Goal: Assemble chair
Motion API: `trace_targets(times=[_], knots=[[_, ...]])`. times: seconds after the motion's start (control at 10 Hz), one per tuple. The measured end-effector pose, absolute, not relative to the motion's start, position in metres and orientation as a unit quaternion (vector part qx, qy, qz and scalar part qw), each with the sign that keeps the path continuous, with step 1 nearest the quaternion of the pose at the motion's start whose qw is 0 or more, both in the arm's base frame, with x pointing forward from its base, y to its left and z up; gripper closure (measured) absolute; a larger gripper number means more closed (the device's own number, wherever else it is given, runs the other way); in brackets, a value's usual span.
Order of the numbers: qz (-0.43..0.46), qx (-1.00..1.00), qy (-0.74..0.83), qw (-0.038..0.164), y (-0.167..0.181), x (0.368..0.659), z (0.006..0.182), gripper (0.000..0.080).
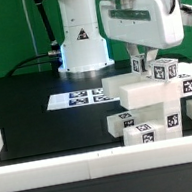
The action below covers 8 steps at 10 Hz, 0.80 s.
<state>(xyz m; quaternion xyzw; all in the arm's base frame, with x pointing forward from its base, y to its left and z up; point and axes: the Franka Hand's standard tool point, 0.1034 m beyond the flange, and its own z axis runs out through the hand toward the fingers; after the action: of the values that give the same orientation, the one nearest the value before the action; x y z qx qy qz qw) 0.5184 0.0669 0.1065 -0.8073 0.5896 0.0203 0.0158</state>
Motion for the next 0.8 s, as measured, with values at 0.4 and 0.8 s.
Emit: trace_targets(times=[0.4, 0.8], knots=[[0.018, -0.878, 0.479, 0.016, 0.0707, 0.5180, 0.1069, 0.0163], [0.014, -0.941, 0.337, 0.019, 0.0710, 0.5179, 0.1067, 0.0151]])
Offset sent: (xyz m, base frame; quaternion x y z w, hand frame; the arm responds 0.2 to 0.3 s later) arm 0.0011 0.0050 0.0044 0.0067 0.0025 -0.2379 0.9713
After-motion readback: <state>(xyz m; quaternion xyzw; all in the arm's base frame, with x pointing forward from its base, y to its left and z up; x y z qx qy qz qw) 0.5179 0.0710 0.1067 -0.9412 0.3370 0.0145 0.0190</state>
